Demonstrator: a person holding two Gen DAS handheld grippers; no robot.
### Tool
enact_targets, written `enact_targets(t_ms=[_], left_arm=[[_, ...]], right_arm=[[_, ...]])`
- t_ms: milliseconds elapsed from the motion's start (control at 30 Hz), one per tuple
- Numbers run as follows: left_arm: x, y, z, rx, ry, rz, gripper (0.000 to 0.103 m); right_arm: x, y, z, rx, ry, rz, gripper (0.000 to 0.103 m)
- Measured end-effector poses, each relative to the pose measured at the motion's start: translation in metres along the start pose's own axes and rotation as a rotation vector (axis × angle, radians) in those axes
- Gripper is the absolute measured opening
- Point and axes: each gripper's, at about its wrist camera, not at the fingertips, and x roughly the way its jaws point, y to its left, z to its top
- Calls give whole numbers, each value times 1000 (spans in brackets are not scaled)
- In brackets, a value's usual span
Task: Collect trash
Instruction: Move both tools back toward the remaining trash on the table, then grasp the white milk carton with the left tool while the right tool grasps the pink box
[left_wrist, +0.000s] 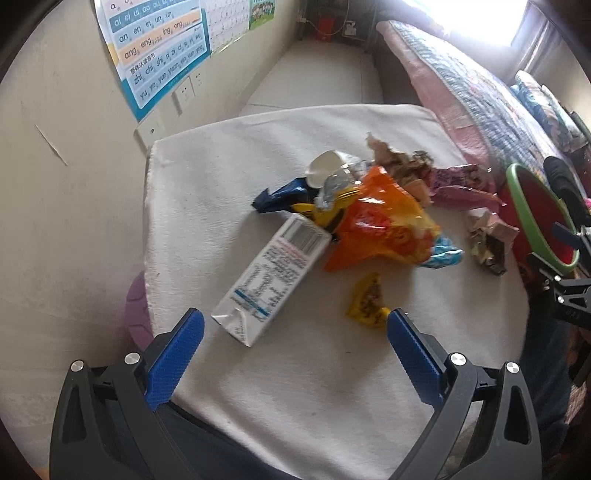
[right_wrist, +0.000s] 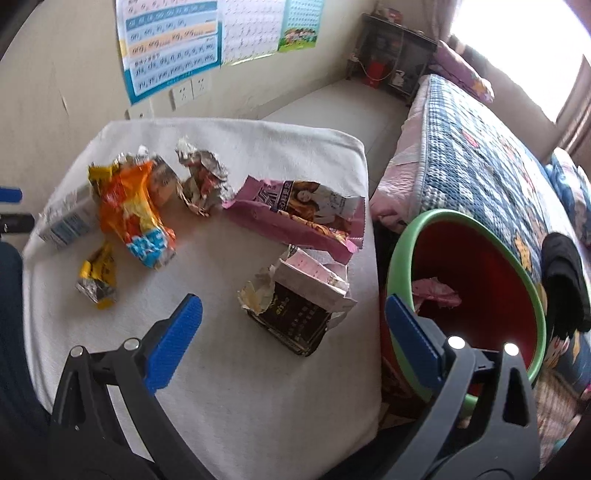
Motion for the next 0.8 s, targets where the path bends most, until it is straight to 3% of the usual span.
enact_targets(t_ms=[367, 533, 633, 800], left_arm=[[36, 10, 17, 115, 58, 67, 94], [47, 11, 23, 131, 82, 53, 94], [50, 10, 23, 126, 88, 33, 93], [55, 8, 21, 113, 109, 16, 72]], right_arm=[[41, 18, 12, -228, 71, -43, 88], [53, 13, 11, -246, 93, -44, 79], [58, 7, 10, -225, 109, -17, 67], [68, -2, 5, -182, 147, 28, 36]])
